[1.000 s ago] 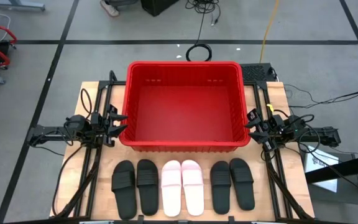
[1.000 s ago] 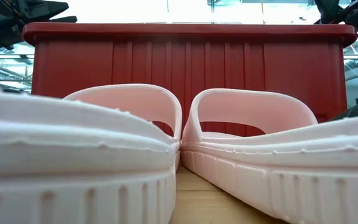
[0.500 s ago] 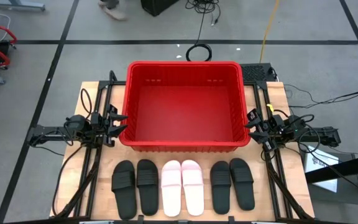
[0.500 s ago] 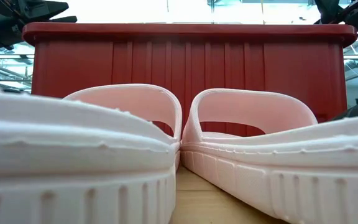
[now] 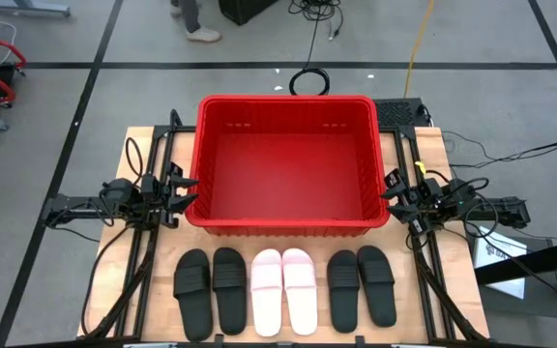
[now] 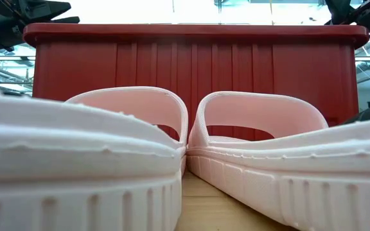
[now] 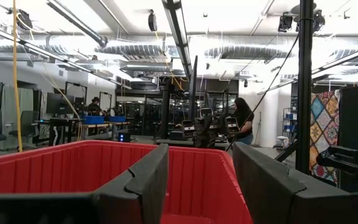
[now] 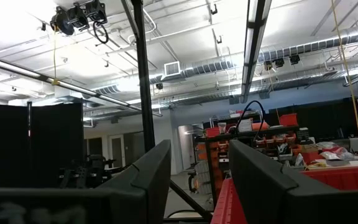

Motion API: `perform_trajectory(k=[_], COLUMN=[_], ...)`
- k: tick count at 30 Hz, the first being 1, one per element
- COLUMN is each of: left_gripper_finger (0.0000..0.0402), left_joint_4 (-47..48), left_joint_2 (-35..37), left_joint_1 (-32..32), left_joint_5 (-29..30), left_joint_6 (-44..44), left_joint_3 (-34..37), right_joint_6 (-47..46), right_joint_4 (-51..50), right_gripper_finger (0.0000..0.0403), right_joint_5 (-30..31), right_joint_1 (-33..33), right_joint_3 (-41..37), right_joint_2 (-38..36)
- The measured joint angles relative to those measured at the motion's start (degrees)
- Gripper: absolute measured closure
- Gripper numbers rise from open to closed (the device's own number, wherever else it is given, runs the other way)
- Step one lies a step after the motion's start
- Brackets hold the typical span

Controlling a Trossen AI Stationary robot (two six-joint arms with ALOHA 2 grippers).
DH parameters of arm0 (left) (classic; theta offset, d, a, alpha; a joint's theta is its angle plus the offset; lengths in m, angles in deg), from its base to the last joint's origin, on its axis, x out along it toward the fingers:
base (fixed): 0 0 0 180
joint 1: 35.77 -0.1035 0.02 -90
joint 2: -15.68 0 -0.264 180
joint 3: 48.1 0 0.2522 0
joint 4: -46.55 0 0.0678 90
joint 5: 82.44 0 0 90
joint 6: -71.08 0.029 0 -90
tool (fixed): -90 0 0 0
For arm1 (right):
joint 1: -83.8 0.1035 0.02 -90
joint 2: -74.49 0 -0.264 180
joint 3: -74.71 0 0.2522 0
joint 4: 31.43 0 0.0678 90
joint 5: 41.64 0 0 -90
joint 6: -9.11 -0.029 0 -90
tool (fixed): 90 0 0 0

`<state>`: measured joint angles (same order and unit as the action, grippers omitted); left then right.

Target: Pick and place slides into bin

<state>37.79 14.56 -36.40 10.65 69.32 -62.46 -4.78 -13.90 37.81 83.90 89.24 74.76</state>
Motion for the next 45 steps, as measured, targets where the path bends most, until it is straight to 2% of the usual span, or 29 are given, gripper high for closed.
perform_trajectory(k=[38, 45], left_gripper_finger=[0.0215, 0.0215], left_joint_4=[-0.29, -0.90], left_joint_2=[0.02, 0.01], left_joint_1=[0.01, 0.00], left_joint_5=[0.44, 1.05], left_joint_6=[-0.21, -1.40], left_joint_3=[-0.02, 0.00], right_joint_6=[-0.13, -6.31], right_joint_4=[-0.21, -0.21], right_gripper_finger=[0.0252, 0.0252], right_joint_5=[-0.01, -0.02], right_joint_1=[0.02, 0.02], right_joint_3=[0.02, 0.00], right_joint_2=[0.02, 0.02])
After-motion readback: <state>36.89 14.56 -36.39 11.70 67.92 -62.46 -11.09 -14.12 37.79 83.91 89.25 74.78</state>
